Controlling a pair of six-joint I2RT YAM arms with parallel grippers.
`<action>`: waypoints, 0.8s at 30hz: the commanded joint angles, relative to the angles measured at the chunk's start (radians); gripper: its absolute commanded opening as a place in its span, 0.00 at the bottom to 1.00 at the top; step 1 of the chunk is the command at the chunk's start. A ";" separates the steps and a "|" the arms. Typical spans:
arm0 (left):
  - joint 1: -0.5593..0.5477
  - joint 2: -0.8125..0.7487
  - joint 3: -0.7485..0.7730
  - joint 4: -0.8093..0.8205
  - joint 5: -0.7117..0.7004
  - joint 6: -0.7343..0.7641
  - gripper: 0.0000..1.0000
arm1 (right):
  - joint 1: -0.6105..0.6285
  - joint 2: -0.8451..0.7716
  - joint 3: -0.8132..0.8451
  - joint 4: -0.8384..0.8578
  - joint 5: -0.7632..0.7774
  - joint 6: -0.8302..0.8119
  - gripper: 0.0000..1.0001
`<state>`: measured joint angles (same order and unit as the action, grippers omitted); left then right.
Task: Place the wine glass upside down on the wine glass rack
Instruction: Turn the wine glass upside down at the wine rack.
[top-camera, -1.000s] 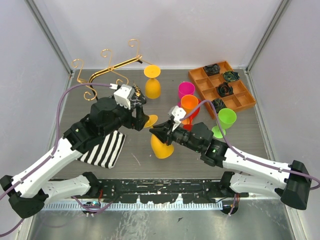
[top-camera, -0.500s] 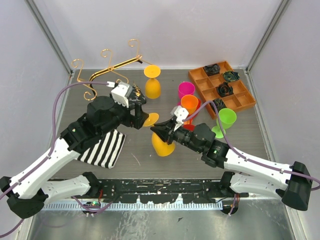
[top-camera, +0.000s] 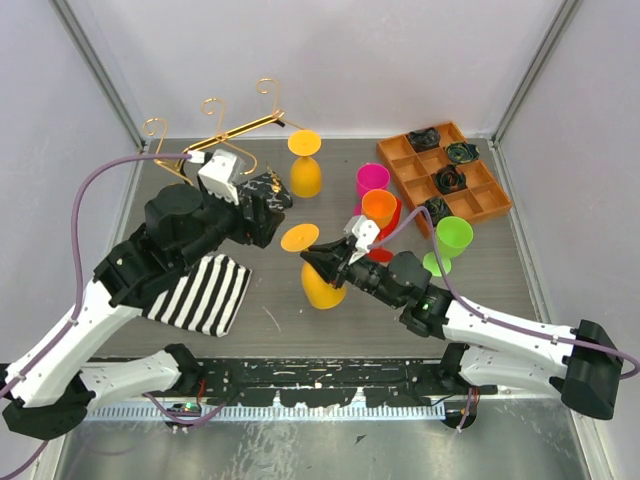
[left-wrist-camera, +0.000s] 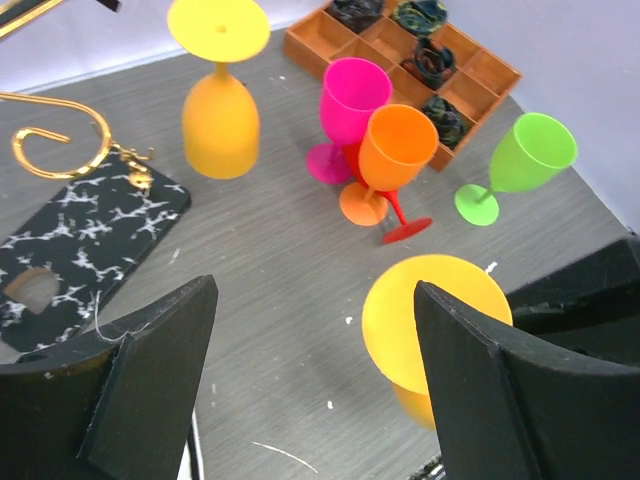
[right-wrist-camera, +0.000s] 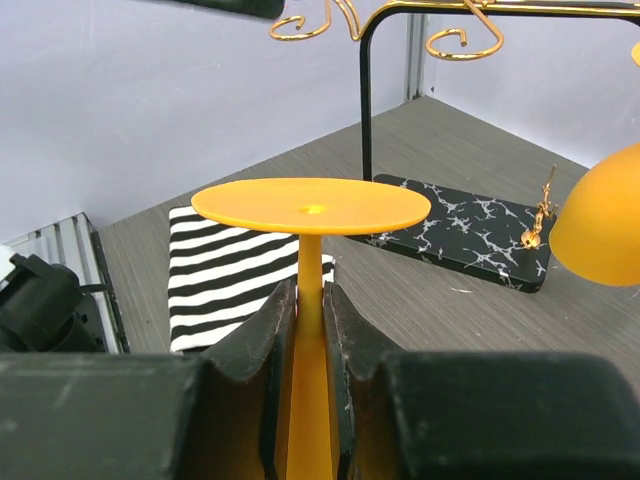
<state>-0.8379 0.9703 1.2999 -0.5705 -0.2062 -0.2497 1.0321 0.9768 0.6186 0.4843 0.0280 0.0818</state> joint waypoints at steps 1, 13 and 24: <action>0.042 0.038 0.089 -0.071 -0.065 0.061 0.87 | 0.004 0.030 -0.035 0.220 0.025 -0.058 0.01; 0.495 0.157 0.237 -0.104 0.111 0.078 0.87 | -0.009 0.204 -0.036 0.477 0.205 -0.094 0.01; 0.806 0.164 0.107 -0.062 0.128 0.009 0.87 | -0.082 0.460 0.141 0.616 -0.031 -0.024 0.01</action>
<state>-0.0933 1.1366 1.4578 -0.6609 -0.1169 -0.2001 0.9833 1.3869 0.6735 0.9237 0.1020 0.0113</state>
